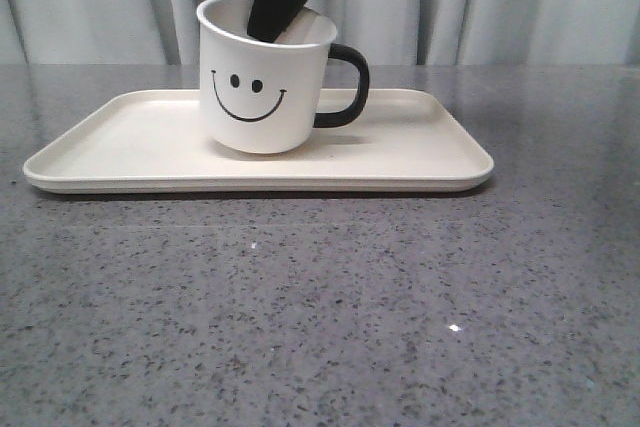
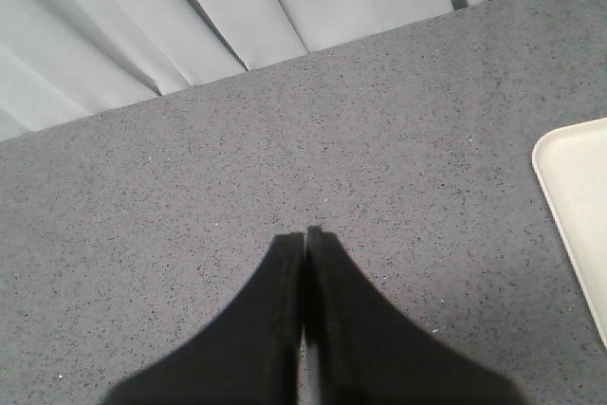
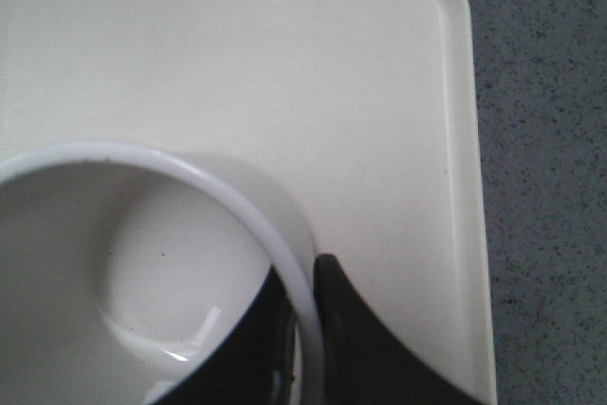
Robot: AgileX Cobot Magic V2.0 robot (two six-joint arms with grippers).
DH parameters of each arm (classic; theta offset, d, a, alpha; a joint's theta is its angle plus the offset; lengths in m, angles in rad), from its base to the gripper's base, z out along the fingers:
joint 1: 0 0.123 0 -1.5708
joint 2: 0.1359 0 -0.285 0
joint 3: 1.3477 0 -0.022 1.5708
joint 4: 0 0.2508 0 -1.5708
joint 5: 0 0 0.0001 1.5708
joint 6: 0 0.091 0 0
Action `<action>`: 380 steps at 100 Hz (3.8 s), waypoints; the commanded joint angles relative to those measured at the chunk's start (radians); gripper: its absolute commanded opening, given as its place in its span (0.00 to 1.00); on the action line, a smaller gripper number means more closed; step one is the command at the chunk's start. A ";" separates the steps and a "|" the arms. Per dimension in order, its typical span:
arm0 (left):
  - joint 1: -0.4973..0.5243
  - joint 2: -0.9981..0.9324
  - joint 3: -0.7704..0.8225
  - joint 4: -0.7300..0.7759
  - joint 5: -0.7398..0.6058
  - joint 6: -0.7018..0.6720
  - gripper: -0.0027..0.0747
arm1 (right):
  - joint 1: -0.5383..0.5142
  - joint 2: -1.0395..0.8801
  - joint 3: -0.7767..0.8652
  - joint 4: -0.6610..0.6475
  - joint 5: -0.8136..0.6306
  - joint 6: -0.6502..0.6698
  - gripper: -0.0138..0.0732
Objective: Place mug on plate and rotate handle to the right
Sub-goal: 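Set the mug down on the tray and adjust its rotation, then open the right gripper and lift it out of the mug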
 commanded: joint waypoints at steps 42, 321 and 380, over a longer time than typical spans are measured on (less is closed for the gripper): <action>0.003 -0.013 -0.022 0.003 -0.016 -0.008 0.01 | 0.001 -0.064 -0.026 0.041 0.084 0.005 0.09; 0.003 -0.013 -0.022 0.003 -0.016 -0.008 0.01 | 0.041 -0.030 -0.031 0.054 0.084 0.014 0.42; 0.003 -0.013 -0.022 0.003 -0.016 -0.008 0.01 | 0.041 -0.124 -0.106 0.118 0.084 0.016 0.42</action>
